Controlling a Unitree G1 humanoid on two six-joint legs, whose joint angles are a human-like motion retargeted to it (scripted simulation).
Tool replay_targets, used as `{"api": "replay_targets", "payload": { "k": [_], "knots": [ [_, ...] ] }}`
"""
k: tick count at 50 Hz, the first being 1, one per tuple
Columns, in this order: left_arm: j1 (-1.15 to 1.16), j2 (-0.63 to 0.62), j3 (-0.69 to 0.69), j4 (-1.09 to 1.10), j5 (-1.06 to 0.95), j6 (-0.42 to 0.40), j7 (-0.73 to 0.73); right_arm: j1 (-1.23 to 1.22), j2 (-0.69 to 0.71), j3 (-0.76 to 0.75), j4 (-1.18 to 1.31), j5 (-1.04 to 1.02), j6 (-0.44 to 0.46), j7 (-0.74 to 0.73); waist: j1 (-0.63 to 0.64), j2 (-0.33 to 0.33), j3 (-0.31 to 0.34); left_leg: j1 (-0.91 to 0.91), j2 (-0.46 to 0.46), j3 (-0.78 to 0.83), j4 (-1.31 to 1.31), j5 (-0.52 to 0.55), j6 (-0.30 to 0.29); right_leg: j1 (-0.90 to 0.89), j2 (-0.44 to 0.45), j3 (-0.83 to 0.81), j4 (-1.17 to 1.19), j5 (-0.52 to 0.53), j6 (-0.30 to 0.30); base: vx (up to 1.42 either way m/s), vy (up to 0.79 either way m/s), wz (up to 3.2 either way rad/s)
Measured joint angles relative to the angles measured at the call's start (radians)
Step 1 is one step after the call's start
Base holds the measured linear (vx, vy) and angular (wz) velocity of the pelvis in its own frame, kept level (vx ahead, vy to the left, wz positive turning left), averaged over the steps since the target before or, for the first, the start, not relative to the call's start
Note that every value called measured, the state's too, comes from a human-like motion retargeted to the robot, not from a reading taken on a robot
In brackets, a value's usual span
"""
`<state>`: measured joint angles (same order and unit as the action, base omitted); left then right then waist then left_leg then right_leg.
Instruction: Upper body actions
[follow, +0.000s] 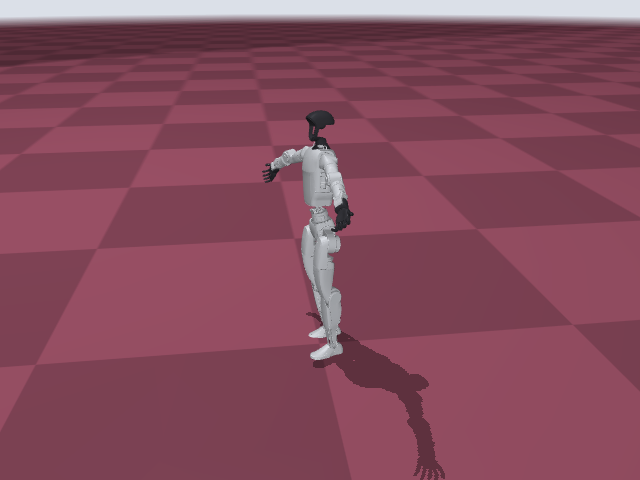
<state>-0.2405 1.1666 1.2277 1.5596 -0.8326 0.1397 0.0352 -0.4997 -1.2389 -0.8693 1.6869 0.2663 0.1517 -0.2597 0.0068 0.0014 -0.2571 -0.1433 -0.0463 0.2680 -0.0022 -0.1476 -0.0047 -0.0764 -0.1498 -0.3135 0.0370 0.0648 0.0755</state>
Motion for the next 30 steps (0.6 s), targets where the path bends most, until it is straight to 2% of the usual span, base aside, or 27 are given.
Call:
{"api": "replay_targets", "payload": {
  "k": [2, 4, 7, 10, 12, 15, 20, 23, 25, 28, 30],
  "knots": [
    [0.043, -0.031, -0.026, 0.008, -0.070, -0.119, 0.144, -0.021, 0.029, 0.020, -0.015, 0.051, -0.043, -0.048, -0.001, -0.006, -0.018, -0.003, -0.006, 0.001, -0.001, -0.001, -0.001, -0.006, -0.006, 0.001, 0.001, -0.001, -0.001, 0.02, 0.03, 0.01],
    [0.031, -0.036, -0.062, 0.011, -0.051, -0.166, 0.206, -0.055, 0.035, 0.069, -0.023, 0.048, -0.053, -0.061, 0.002, -0.013, -0.020, 0.002, -0.009, 0.002, 0.000, -0.002, -0.001, -0.002, -0.007, 0.002, 0.001, -0.001, -0.002, 0.00, 0.00, 0.00],
    [-0.063, -0.013, -0.158, -0.008, -0.025, -0.175, 0.201, -0.160, 0.024, 0.221, -0.055, 0.018, -0.054, -0.068, 0.007, -0.023, -0.007, 0.024, -0.011, 0.005, 0.001, -0.002, 0.000, 0.019, -0.004, 0.005, 0.002, -0.002, -0.004, 0.00, 0.00, 0.00],
    [-0.197, 0.038, -0.309, -0.062, -0.002, -0.190, 0.149, -0.325, 0.020, 0.438, -0.148, -0.019, -0.073, -0.110, 0.000, -0.022, 0.000, 0.039, -0.009, 0.001, 0.001, -0.001, 0.000, 0.039, 0.000, 0.000, 0.002, -0.004, -0.004, 0.00, 0.00, 0.00],
    [-0.299, 0.069, -0.440, -0.146, 0.103, -0.219, 0.165, -0.433, 0.032, 0.604, -0.273, -0.069, -0.089, -0.170, -0.012, -0.017, -0.007, 0.038, -0.006, -0.004, 0.002, 0.001, 0.001, 0.042, 0.003, -0.006, 0.001, -0.006, -0.003, 0.01, 0.00, 0.11],
    [-0.464, 0.097, -0.650, -0.351, 0.374, -0.232, 0.177, -0.566, 0.050, 0.861, -0.551, -0.186, -0.109, -0.282, -0.026, -0.009, -0.024, 0.030, -0.001, -0.011, 0.004, 0.004, 0.000, 0.042, 0.007, -0.014, -0.001, -0.007, -0.002, 0.00, 0.00, 0.07],
    [-0.742, 0.088, -0.993, -0.666, 0.746, -0.271, 0.159, -0.774, -0.045, 1.243, -0.927, -0.436, -0.171, -0.543, -0.016, -0.015, -0.031, 0.027, -0.001, -0.015, 0.004, 0.006, 0.001, 0.041, 0.008, -0.016, -0.002, -0.007, -0.004, 0.00, 0.00, 0.00],
    [-0.900, 0.097, -1.204, -0.863, 1.070, -0.312, 0.279, -0.955, -0.114, 1.474, -1.174, -0.683, -0.155, -0.744, -0.008, -0.027, -0.030, 0.030, -0.002, -0.015, 0.004, 0.007, 0.000, 0.043, 0.006, -0.017, -0.002, -0.006, -0.005, 0.00, 0.00, 0.00],
    [-1.005, 0.140, -1.346, -1.017, 1.366, -0.293, 0.412, -1.121, -0.154, 1.651, -1.367, -0.830, -0.112, -0.816, -0.008, -0.034, -0.026, 0.033, -0.001, -0.014, 0.003, 0.008, 0.000, 0.046, 0.006, -0.016, -0.002, -0.006, -0.005, 0.03, -0.02, 0.00],
    [-1.128, 0.221, -1.497, -1.212, 1.714, -0.218, 0.626, -1.350, -0.137, 1.868, -1.518, -0.882, -0.117, -0.878, -0.021, -0.033, -0.024, 0.033, 0.000, -0.013, 0.002, 0.009, -0.001, 0.046, 0.006, -0.016, -0.004, -0.005, -0.005, 0.00, 0.00, 0.00],
    [-1.176, 0.243, -1.558, -1.280, 1.816, -0.223, 0.724, -1.427, -0.107, 1.946, -1.521, -0.908, -0.164, -0.926, -0.023, -0.026, -0.026, 0.034, 0.001, -0.011, 0.001, 0.009, -0.001, 0.045, 0.007, -0.014, -0.004, -0.004, -0.005, 0.03, -0.02, -0.02]
  ]
}}
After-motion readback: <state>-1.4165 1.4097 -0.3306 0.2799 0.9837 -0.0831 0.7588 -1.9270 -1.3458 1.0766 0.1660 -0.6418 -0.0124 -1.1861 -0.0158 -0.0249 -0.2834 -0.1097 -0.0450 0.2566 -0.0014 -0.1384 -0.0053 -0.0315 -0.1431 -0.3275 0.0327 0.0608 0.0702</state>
